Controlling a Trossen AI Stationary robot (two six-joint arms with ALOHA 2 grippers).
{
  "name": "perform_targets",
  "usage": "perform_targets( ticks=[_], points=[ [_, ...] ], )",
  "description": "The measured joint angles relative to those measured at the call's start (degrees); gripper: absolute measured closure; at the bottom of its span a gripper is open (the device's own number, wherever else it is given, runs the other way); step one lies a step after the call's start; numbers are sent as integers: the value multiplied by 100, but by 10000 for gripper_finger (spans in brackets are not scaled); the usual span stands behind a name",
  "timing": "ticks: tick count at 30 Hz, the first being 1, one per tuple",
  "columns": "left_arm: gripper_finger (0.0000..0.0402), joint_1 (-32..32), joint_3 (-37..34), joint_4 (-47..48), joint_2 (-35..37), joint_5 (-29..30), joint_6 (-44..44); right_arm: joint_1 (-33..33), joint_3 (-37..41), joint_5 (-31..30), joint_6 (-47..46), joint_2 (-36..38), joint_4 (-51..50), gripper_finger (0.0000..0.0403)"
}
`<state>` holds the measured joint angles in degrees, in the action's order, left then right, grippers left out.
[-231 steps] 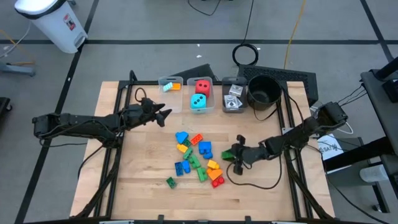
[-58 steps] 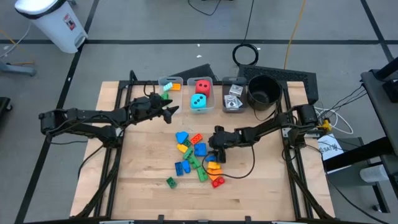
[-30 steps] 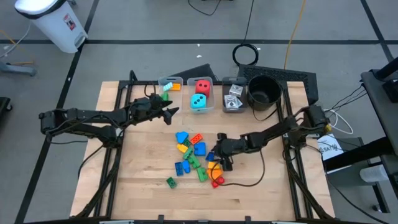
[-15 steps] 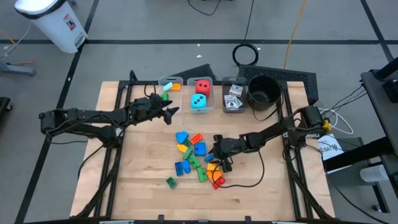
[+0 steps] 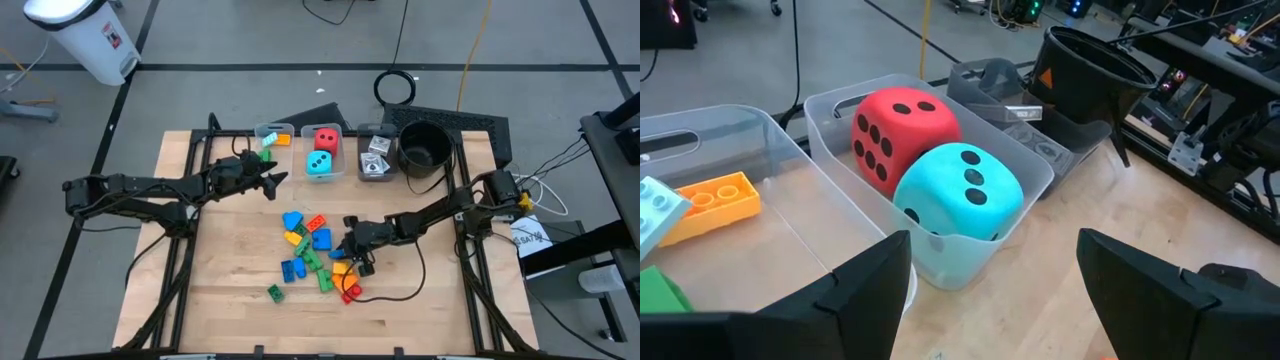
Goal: Pick & Place Toys
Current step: Put the blue game piece into the left transparent bin
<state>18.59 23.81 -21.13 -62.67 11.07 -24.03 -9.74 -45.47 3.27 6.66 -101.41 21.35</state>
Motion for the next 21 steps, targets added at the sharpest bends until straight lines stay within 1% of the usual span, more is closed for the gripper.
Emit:
perform_targets(
  ticks=[3,7,9,11,14,16,19,21],
  points=[
    [117,0,-2,-1,0,0,-7,3,0,0,26,0,21,330],
    [117,-22,0,-1,0,0,-163,48,0,-7,186,31,-19,334],
    [117,-84,-1,-4,0,-2,-227,55,9,-18,165,243,-239,334],
    [117,-182,-2,-56,-1,-151,-77,57,2,-97,-31,494,-293,333],
    [117,-379,-1,-343,-2,-745,508,52,11,-434,-573,991,-549,328],
    [117,-560,-2,-566,0,-992,717,57,-1,-498,-722,1271,-491,330],
    [117,-834,0,-796,0,-955,821,34,0,-643,-747,1656,-426,334],
    [117,-1013,-1,-803,-1,-943,834,-24,-4,-887,-740,1780,-227,334]
  ],
)
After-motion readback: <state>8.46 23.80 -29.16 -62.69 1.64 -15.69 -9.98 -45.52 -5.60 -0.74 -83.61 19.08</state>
